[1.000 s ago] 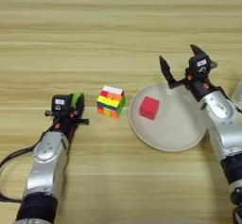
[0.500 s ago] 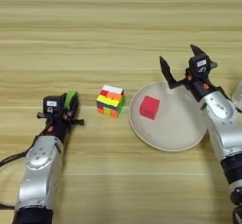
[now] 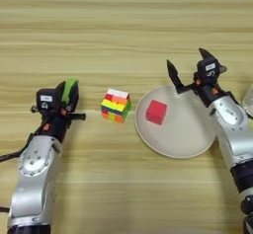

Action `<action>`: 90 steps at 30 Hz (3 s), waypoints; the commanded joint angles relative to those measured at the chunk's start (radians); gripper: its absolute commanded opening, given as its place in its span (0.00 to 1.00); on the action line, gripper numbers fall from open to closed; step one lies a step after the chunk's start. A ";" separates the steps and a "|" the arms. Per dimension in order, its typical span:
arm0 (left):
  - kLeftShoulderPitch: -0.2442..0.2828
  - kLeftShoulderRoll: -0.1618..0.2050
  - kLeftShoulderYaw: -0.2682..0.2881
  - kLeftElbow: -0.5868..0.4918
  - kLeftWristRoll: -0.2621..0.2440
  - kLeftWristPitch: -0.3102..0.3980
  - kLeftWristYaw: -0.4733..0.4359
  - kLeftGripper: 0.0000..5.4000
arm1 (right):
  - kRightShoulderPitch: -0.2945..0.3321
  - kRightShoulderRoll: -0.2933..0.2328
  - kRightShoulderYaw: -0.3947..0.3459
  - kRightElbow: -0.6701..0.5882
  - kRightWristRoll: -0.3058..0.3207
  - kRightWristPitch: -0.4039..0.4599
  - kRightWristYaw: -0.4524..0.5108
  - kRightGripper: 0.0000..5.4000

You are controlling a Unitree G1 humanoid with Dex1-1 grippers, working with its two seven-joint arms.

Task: Move the objects on the table

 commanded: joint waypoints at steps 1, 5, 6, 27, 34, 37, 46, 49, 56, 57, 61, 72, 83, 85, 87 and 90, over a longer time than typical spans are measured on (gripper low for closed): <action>0.006 -0.009 -0.073 -0.077 0.019 0.047 -0.004 0.24 | -0.011 0.000 -0.011 0.005 0.006 0.006 -0.002 1.00; -0.011 -0.018 -0.139 -0.099 0.024 0.071 -0.012 0.24 | -0.014 -0.003 -0.016 0.009 0.007 0.004 -0.003 1.00; -0.018 -0.022 -0.156 -0.097 0.028 0.076 -0.014 0.24 | -0.014 -0.004 -0.017 0.009 0.007 0.004 -0.004 1.00; -0.162 -0.146 -0.417 0.207 0.076 0.082 -0.069 0.24 | 0.013 -0.009 -0.051 -0.080 0.009 0.024 -0.035 1.00; -0.188 -0.170 -0.439 0.315 0.081 0.056 -0.081 0.24 | 0.026 -0.009 -0.056 -0.116 0.008 0.037 -0.047 1.00; -0.195 -0.184 -0.460 0.349 0.083 0.044 -0.086 0.24 | 0.029 -0.009 -0.058 -0.122 0.006 0.041 -0.049 1.00; -0.227 -0.211 -0.534 0.405 0.088 0.016 -0.079 0.24 | 0.032 -0.007 -0.058 -0.110 0.005 0.041 -0.049 1.00; -0.237 -0.227 -0.570 0.404 0.093 0.016 -0.080 0.24 | 0.034 -0.005 -0.057 -0.107 0.003 0.040 -0.050 1.00; -0.278 -0.255 -0.619 0.475 0.090 0.005 -0.073 0.24 | 0.040 -0.003 -0.058 -0.107 0.002 0.039 -0.054 1.00; -0.280 -0.257 -0.624 0.484 0.090 0.003 -0.073 0.24 | 0.041 -0.003 -0.058 -0.108 0.002 0.039 -0.055 1.00; -0.287 -0.254 -0.630 0.506 0.082 -0.009 -0.072 0.24 | 0.046 -0.001 -0.058 -0.108 0.001 0.039 -0.058 1.00; -0.287 -0.249 -0.627 0.509 0.085 -0.026 -0.045 0.36 | 0.045 0.000 -0.056 -0.097 -0.001 0.036 -0.056 1.00; -0.285 -0.238 -0.618 0.486 0.076 -0.060 -0.038 0.56 | 0.041 0.001 -0.055 -0.087 -0.002 0.032 -0.055 1.00; -0.286 -0.233 -0.608 0.476 0.075 -0.067 -0.032 0.59 | 0.043 0.000 -0.055 -0.088 -0.003 0.032 -0.056 1.00; -0.287 -0.226 -0.597 0.465 0.074 -0.072 -0.026 0.63 | 0.044 0.000 -0.055 -0.089 -0.003 0.032 -0.056 1.00; -0.286 -0.213 -0.580 0.436 0.067 -0.082 -0.023 0.68 | 0.045 0.000 -0.056 -0.089 -0.003 0.033 -0.057 1.00</action>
